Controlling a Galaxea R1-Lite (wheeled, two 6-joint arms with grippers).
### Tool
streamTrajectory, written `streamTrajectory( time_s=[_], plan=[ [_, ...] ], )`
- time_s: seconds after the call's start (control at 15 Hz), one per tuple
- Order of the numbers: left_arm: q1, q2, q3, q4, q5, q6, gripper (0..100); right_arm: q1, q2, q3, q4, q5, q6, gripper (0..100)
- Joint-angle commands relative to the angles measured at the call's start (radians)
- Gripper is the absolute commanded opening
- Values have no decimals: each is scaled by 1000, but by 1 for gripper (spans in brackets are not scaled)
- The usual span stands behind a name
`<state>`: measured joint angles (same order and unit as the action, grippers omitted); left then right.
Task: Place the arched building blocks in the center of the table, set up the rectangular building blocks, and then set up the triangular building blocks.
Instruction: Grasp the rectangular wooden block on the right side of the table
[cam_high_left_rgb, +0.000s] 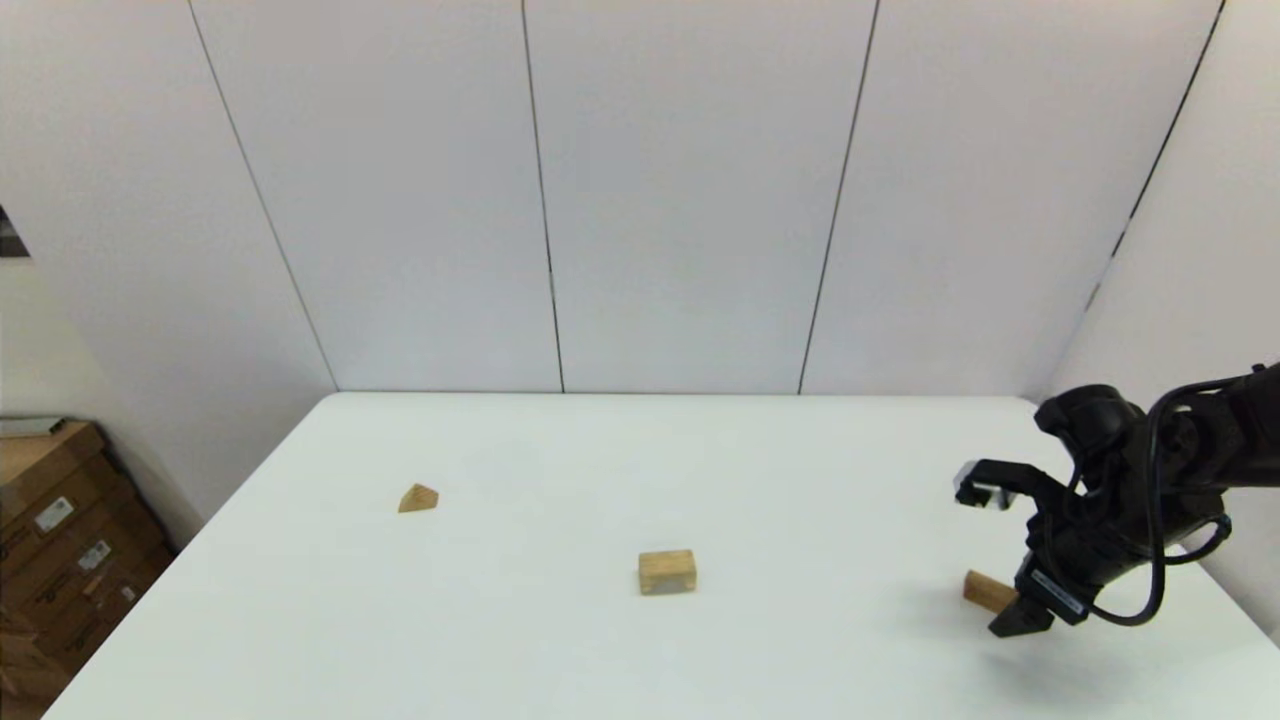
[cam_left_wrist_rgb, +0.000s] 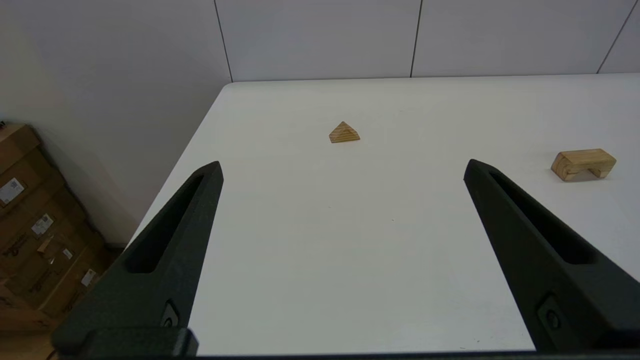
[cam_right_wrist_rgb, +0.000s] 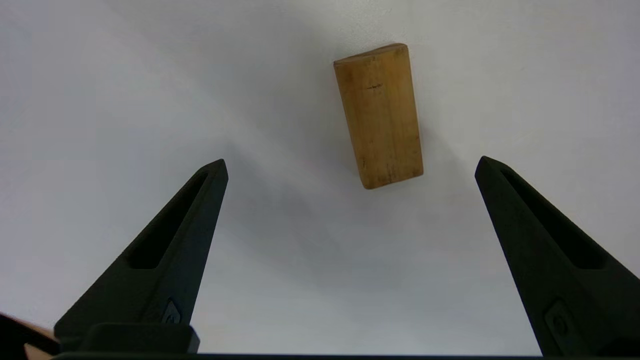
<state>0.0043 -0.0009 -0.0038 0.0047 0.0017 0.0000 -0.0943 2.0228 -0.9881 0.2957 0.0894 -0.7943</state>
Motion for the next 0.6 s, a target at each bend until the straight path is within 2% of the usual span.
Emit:
streamTrajectory(
  time_s=[0.07, 0.6],
  plan=[
    [0, 1, 1, 0, 0, -2, 100, 7, 59, -3, -44, -3, -3, 100],
    [0, 1, 1, 0, 0, -2, 100, 7, 96, -34, -44, -19, -5, 100]
  ],
)
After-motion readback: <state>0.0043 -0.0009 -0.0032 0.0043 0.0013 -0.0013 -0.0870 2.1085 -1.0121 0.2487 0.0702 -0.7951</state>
